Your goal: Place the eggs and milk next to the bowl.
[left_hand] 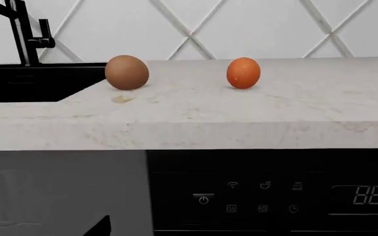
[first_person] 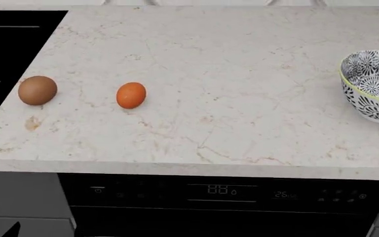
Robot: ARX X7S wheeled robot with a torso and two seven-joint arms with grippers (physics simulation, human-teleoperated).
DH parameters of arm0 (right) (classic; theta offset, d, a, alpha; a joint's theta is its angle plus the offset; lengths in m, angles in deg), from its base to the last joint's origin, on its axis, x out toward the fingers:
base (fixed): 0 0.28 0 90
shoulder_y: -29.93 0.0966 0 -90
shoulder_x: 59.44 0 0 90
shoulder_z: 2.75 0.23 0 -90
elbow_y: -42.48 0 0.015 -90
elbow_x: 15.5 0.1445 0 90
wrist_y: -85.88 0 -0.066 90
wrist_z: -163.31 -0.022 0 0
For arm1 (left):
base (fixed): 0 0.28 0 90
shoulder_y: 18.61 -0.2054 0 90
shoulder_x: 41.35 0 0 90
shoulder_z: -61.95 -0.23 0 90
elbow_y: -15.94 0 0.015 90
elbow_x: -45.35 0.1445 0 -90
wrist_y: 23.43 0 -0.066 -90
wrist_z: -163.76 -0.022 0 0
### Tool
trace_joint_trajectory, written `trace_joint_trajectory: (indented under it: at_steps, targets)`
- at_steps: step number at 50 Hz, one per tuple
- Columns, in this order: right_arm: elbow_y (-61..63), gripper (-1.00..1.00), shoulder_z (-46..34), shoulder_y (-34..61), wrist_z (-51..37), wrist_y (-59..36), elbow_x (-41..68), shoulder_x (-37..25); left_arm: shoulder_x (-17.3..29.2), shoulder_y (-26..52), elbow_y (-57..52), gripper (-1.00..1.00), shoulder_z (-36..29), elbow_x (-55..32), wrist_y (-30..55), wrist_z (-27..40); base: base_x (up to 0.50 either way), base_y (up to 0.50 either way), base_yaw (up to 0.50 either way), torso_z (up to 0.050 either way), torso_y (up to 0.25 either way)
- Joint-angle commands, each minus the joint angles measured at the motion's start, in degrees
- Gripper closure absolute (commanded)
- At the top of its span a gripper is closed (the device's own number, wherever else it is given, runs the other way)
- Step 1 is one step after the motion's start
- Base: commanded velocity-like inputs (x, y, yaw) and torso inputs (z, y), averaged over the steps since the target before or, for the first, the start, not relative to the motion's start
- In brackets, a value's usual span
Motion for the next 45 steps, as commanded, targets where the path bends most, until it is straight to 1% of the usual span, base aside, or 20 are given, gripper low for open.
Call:
trace_joint_trajectory:
  at_steps: [1, 2, 7, 19, 21, 22, 23, 25, 26, 31, 32, 36, 40, 45]
  targets:
    - [-0.60, -1.00, 0.76, 0.02, 0.54, 0.19, -0.20, 0.20, -0.49, 0.67, 1.72, -1.00, 0.38, 0.63, -0.87, -0.12, 0.00, 0.00, 0.00, 0.050, 0.000]
    - [-0.29, -1.00, 0.72, -0.01, 0.52, -0.09, -0.01, 0.07, -0.76, 0.77, 1.30, -1.00, 0.79, -0.87, 0.65, -0.33, 0.00, 0.00, 0.00, 0.050, 0.000]
    - [0.27, -1.00, 0.34, 0.41, 0.32, -0.72, 0.38, -0.43, -0.34, 1.20, 0.29, -1.00, 0.09, -0.24, 1.36, 0.50, 0.00, 0.00, 0.00, 0.050, 0.000]
    - [0.95, -1.00, -0.25, 1.65, -0.02, -1.35, 1.34, -1.36, 0.52, 3.17, 0.46, -1.00, -0.79, 0.03, 1.06, 1.97, 0.00, 0.00, 0.00, 0.050, 0.000]
    - [1.40, -1.00, -0.14, 2.01, -0.14, -1.90, 1.50, -1.71, 0.81, 3.66, 0.16, -1.00, -1.06, -0.07, 0.86, 1.77, 0.00, 0.00, 0.00, 0.050, 0.000]
    - [2.21, -1.00, -0.22, 2.79, -0.27, -2.92, 1.16, -2.14, 0.98, 4.13, -1.04, -1.00, -0.67, -2.41, 1.16, 0.30, 0.00, 0.00, 0.00, 0.050, 0.000]
    - [2.95, -1.00, -0.19, 3.14, -0.27, -3.56, 1.30, -2.34, 1.19, 4.45, -1.49, -1.00, -0.70, -2.85, 1.07, -0.09, 0.00, 0.00, 0.00, 0.050, 0.000]
    - [4.71, -1.00, -0.12, 4.62, -0.21, -5.25, 1.40, -2.95, 2.42, 6.26, -3.33, -1.00, -1.71, -2.07, 5.49, -0.41, 0.00, 0.00, 0.00, 0.042, 0.000]
    - [6.04, -1.00, -0.63, 5.94, -0.77, -7.81, 0.04, -3.60, 2.97, 7.31, -4.17, -1.00, -1.52, -2.63, 6.05, -1.04, 0.00, 0.00, 0.00, 0.000, 0.000]
    - [9.65, -1.00, 0.34, 9.22, -0.16, -10.69, 1.67, -4.67, 4.96, 10.96, -7.29, -1.00, -0.68, -2.94, 10.75, -1.10, 0.00, 0.00, 0.00, 0.000, 0.000]
    - [10.62, -1.00, 0.45, 10.13, -0.33, -11.94, 1.47, -5.09, 5.37, 12.07, -8.40, -1.00, -0.11, -4.08, 13.31, -1.45, 0.00, 0.00, 0.00, 0.000, 0.000]
    - [13.85, -1.00, 1.09, 12.47, -0.30, -15.41, 2.34, -5.94, 6.25, 14.44, -11.24, -1.00, 0.96, -6.05, 17.28, -1.84, 0.00, 0.00, 0.00, 0.000, 0.000]
    - [15.11, -1.00, 1.36, 14.99, -0.26, -17.84, 2.46, -6.85, 6.87, 16.88, -12.72, -1.00, 1.46, -6.65, 19.44, -1.70, 0.00, 0.00, 0.00, 0.000, 0.000]
    - [16.49, -1.00, 2.17, 19.50, 0.21, -21.65, 3.49, -7.98, 7.78, 21.81, -14.02, -1.00, 3.57, -9.20, 25.15, -1.50, 0.00, 0.00, 0.00, 0.000, 0.000]
